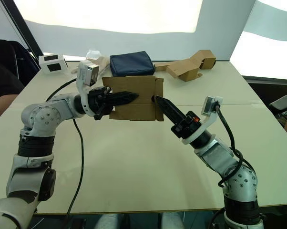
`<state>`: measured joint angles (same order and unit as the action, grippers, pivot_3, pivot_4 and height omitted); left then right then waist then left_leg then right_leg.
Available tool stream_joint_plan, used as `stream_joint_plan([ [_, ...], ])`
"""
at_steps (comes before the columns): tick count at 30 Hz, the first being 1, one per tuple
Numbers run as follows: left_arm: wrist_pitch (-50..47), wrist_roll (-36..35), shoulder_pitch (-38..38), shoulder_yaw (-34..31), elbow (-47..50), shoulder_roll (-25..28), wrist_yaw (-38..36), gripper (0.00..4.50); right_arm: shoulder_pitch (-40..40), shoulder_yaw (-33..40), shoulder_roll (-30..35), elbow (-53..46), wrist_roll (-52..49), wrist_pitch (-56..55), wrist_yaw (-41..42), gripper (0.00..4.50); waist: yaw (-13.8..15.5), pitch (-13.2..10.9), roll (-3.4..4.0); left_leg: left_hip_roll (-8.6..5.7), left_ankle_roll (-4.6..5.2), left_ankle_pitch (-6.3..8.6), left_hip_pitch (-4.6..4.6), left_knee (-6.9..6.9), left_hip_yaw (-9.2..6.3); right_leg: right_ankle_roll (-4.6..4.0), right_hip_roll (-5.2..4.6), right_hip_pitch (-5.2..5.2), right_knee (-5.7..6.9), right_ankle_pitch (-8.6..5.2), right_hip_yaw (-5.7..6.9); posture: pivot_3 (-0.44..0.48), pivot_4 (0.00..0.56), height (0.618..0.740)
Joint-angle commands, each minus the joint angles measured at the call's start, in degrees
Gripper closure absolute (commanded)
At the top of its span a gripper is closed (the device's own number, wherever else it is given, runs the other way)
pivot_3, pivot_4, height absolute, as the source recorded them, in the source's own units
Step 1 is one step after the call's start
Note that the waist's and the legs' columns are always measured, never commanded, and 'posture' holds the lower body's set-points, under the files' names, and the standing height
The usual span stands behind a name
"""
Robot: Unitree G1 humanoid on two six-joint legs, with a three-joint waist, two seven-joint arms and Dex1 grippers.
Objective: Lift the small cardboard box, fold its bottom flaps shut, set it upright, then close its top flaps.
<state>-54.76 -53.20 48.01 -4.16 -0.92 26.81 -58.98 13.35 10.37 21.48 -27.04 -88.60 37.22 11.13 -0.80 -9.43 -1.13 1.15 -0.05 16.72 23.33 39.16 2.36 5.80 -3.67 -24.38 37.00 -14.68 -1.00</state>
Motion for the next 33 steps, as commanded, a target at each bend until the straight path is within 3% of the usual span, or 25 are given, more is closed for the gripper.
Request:
stream_joint_plan([
  [1, -0.09, -1.28, 1.09, -1.54, 1.5, 0.17, 0.05, 4.5, 0.13, 1.14, 0.91, -1.6, -0.21, -0.15, 0.83, 1.76, 0.0, 0.0, 0.0, 0.0, 0.0, 0.0, 0.0, 0.0, 0.0, 0.0, 0.0, 0.0, 0.0, 0.0, 0.0, 0.0, 0.15, 0.74],
  [16, -0.88, -2.71, 0.59, -1.57, 2.55, -0.1, 0.45, 4.5, 1.71, 1.26, 0.83, -0.57, 2.0, -1.1, 0.74, 1.76, 0.0, 0.0, 0.0, 0.0, 0.0, 0.0, 0.0, 0.0, 0.0, 0.0, 0.0, 0.0, -0.01, 0.0, 0.0, 0.0, 0.15, 0.74],
  [19, -0.59, -2.3, 0.4, -1.43, 2.26, 0.18, 0.24, 4.5, 1.74, 1.59, 0.99, -0.89, 1.35, -0.95, 0.69, 2.5, 0.01, 0.0, -0.01, 0.0, 0.0, 0.0, 0.0, 0.0, 0.0, -0.01, 0.0, 0.0, -0.01, 0.0, 0.0, 0.0, 0.15, 0.74],
  [33, -0.68, -2.36, 0.7, -1.94, 1.41, 0.16, 0.67, 4.5, 0.97, 2.29, 2.04, -1.36, 0.12, -0.68, 0.64, 2.5, 0.0, -0.01, -0.01, 0.0, 0.0, 0.0, 0.01, -0.01, 0.0, -0.04, 0.0, 0.0, -0.02, -0.02, 0.0, 0.0, 0.15, 0.74],
])
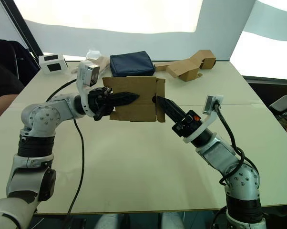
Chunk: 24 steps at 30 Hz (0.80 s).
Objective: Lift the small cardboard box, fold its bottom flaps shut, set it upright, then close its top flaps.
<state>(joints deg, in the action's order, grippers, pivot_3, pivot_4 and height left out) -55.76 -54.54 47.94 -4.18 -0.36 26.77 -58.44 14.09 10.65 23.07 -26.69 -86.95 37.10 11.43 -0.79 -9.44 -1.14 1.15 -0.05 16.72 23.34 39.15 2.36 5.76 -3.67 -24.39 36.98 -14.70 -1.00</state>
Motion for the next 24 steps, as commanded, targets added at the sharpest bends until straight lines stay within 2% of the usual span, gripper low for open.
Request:
stream_joint_plan([
  [1, 0.25, -1.1, 0.74, -1.97, 0.92, 0.22, 0.13, 4.5, 0.3, 2.2, 0.48, -1.65, -1.74, -0.64, 0.23, 2.5, 0.0, 0.0, 0.0, 0.0, 0.0, 0.0, 0.0, 0.0, 0.0, 0.0, 0.0, 0.0, 0.0, 0.0, 0.0, 0.0, 0.15, 0.74],
  [24, 0.09, -1.7, -0.77, -0.6, 3.08, 0.0, 0.42, 4.5, 3.81, 0.66, -1.75, -0.97, -0.85, -0.74, -2.3, 2.5, -0.01, -0.01, 0.01, 0.01, 0.0, 0.0, 0.01, 0.0, 0.0, 0.01, -0.01, 0.0, -0.01, 0.0, 0.0, 0.0, 0.15, 0.74],
])
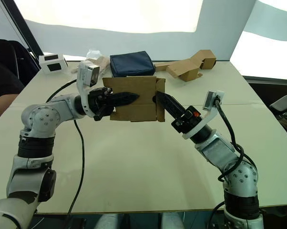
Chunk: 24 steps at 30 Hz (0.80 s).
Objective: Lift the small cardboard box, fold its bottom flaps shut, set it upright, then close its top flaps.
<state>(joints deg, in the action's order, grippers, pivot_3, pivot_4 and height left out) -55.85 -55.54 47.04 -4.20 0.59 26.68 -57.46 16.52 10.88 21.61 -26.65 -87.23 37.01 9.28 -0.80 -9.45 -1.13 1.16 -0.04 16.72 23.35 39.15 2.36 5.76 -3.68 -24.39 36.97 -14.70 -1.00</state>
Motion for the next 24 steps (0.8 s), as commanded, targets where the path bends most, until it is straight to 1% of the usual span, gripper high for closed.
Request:
stream_joint_plan([
  [1, 0.17, -0.71, 0.1, -0.61, 2.07, 0.16, -0.65, 4.5, 1.41, 0.67, -0.43, -0.82, -0.74, -0.78, -0.32, 2.5, 0.0, 0.0, 0.0, 0.0, 0.0, 0.0, 0.0, 0.0, 0.0, -0.01, 0.0, 0.0, 0.0, 0.0, 0.0, 0.0, 0.15, 0.74],
  [8, 0.2, -0.65, 0.11, -0.73, 1.65, 0.4, -0.91, 4.5, 1.83, 1.62, -0.59, -0.48, -1.9, -1.29, -1.26, 2.5, 0.0, 0.0, 0.0, 0.0, 0.0, 0.0, 0.0, 0.0, 0.0, -0.05, 0.0, 0.0, 0.0, -0.03, 0.0, 0.0, 0.15, 0.74],
  [14, 0.78, 0.11, 0.46, -0.48, 0.7, 0.07, -0.8, 4.5, 1.8, 0.28, -0.51, -2.79, -3.91, -0.6, -1.69, 2.5, 0.0, 0.0, 0.0, 0.0, 0.0, 0.0, 0.0, -0.01, 0.0, -0.04, 0.0, 0.0, 0.0, -0.02, 0.0, 0.0, 0.15, 0.74],
  [21, 0.48, -0.47, 0.58, -0.4, 1.1, -1.15, -0.06, 4.5, 2.49, -2.11, -3.43, -3.48, -3.47, -1.6, -3.31, 2.5, 0.0, -0.01, 0.01, 0.0, 0.0, 0.0, 0.0, -0.01, 0.0, -0.05, 0.0, -0.01, 0.0, -0.03, 0.0, 0.0, 0.15, 0.74],
  [24, -0.02, -1.32, 0.66, -0.98, 0.93, -1.86, 0.61, 4.5, 2.93, -3.19, -4.16, -3.62, -1.03, -1.97, -3.27, 2.5, -0.02, -0.01, 0.01, 0.0, 0.0, 0.0, 0.0, -0.01, 0.0, -0.05, -0.01, -0.01, 0.0, -0.03, 0.0, 0.0, 0.15, 0.74],
])
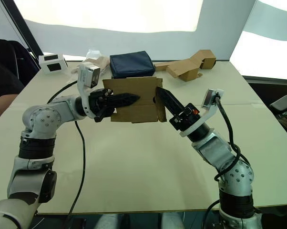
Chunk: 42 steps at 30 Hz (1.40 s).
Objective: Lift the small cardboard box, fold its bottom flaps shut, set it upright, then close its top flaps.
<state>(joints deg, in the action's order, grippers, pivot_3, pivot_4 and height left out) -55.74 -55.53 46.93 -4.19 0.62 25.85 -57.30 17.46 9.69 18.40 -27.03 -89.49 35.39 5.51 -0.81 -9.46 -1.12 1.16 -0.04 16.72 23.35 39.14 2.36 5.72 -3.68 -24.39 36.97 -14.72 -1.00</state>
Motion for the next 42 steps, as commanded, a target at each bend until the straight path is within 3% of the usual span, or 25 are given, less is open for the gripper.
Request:
stream_joint_plan([
  [1, -0.36, -1.69, 0.94, -1.34, 0.71, -1.31, 0.84, 4.5, 1.98, -2.14, -1.05, -3.22, 2.0, -0.51, 0.77, 2.5, -0.01, -0.01, 0.01, 0.0, 0.0, 0.0, 0.0, 0.0, 0.0, 0.0, 0.0, 0.0, 0.0, 0.0, 0.0, 0.0, 0.15, 0.74],
  [12, -2.71, -3.68, 1.51, -3.28, 0.62, -2.36, 2.81, 4.5, 4.02, -1.09, -2.31, -1.05, 7.19, -3.08, 2.55, 2.5, -0.03, -0.01, 0.01, 0.0, 0.0, 0.0, 0.02, -0.01, 0.0, 0.1, 0.01, -0.03, 0.01, 0.06, 0.0, 0.0, 0.15, 0.74],
  [30, -0.3, -1.52, 1.83, -3.36, -1.18, -6.1, 6.71, 4.5, 6.21, -3.23, -12.08, -1.97, 6.71, -6.19, -6.76, 2.5, -0.1, -0.04, 0.05, 0.01, 0.0, 0.0, 0.02, -0.02, 0.0, 0.11, 0.0, -0.05, 0.02, 0.06, 0.0, 0.0, 0.15, 0.74],
  [42, 0.02, -1.96, 3.28, -4.58, -3.18, -6.95, 8.02, 4.5, 1.24, -2.37, -7.53, -4.56, 2.99, -3.11, -5.6, 2.5, -0.07, -0.04, 0.04, 0.01, 0.0, 0.0, 0.04, -0.03, 0.0, 0.11, 0.0, -0.06, 0.0, 0.06, 0.01, 0.0, 0.15, 0.74],
])
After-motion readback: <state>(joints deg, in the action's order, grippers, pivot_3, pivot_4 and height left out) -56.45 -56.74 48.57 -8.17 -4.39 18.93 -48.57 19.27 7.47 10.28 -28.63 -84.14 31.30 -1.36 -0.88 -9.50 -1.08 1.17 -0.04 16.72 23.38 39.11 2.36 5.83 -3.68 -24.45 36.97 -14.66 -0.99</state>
